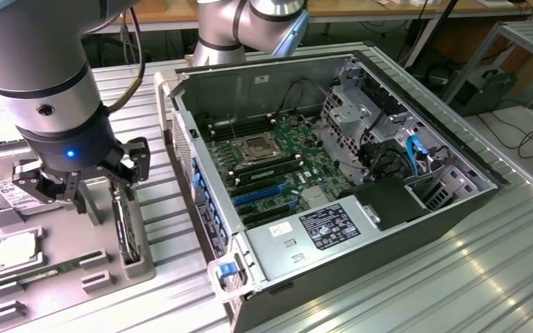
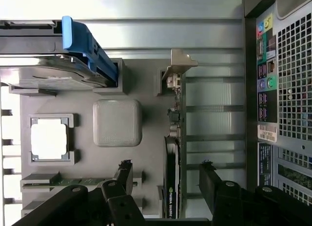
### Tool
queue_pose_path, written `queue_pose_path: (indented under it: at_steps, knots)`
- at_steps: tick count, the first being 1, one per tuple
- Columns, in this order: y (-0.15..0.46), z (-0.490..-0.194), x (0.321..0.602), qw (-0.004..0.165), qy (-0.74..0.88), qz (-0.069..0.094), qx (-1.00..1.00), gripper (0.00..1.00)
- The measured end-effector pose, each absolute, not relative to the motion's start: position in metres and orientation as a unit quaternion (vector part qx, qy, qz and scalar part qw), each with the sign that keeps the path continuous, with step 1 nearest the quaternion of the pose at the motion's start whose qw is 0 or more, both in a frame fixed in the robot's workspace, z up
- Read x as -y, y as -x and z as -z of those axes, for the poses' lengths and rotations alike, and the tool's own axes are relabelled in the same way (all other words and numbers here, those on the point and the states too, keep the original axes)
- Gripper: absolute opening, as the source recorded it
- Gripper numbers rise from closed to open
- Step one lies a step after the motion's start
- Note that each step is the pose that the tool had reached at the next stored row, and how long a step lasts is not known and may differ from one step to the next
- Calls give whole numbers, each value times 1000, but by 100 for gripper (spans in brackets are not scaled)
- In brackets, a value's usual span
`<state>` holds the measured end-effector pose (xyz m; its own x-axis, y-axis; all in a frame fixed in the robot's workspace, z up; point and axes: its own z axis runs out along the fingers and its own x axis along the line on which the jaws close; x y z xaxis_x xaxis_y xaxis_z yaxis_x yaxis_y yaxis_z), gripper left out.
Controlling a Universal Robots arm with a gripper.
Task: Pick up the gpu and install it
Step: 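Pick up the gpu and move the gpu toward the slot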
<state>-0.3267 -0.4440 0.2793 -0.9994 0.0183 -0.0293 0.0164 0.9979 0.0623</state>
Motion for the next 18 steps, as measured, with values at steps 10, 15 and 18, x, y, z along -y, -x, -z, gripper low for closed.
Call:
queue_pose_path:
  at_steps: [10,15,18]
  knots:
    - [327,-262,444,13,-9,-24,-1000,66]
    - [327,-258,444,13,-9,-19,-1000,66]
    - [327,-254,444,13,-9,-19,-1000,66]
